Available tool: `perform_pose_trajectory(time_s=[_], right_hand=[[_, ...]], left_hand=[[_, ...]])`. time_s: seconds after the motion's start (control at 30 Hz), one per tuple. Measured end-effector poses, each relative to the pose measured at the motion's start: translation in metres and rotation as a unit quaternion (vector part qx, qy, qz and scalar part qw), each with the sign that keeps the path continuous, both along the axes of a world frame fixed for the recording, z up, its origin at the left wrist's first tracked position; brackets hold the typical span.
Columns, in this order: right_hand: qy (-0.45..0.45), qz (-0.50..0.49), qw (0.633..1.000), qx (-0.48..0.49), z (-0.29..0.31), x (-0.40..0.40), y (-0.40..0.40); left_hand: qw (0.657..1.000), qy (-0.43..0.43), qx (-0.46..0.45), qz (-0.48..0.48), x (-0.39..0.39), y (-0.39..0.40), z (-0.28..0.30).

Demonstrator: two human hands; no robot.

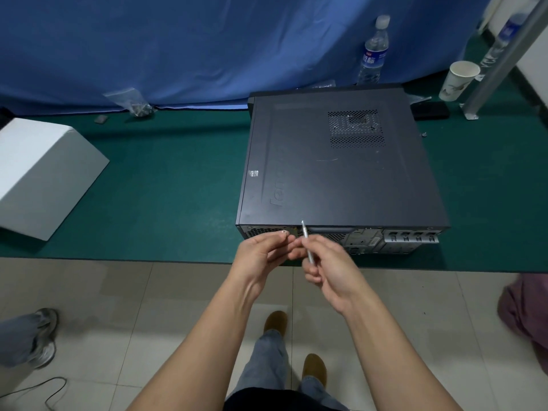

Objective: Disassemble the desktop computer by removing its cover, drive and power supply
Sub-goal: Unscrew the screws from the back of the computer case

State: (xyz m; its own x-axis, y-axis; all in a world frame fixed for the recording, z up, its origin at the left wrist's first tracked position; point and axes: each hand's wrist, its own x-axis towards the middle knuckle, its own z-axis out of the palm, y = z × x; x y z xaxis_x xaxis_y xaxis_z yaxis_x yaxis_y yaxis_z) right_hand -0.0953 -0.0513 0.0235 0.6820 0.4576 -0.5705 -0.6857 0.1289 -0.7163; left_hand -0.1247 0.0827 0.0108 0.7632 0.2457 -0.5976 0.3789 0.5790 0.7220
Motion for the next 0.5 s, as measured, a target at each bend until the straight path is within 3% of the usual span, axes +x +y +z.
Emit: perform_pose_trajectory(time_s=[0.1, 0.2, 0.37, 0.5], right_hand=[[-0.163, -0.025, 0.983, -0.082, 0.014, 0.013, -0.002], [-0.298, -0.011, 0.941, -0.161, 0.027, 0.026, -0.005], [-0.382, 0.002, 0.896, -0.226, 0.038, 0.042, -0.025], [-0.417, -0.015, 0.870, -0.263, 0.044, 0.060, -0.049]], left_hand=[[0.997, -0.029, 0.066, -0.030, 0.002, -0.005, 0.012], [0.988, -0.054, 0.135, -0.053, 0.008, -0.012, 0.026], [0.976, -0.090, 0.186, -0.074, 0.030, -0.032, 0.043], [0.972, -0.112, 0.171, -0.117, 0.054, -0.050, 0.051]])
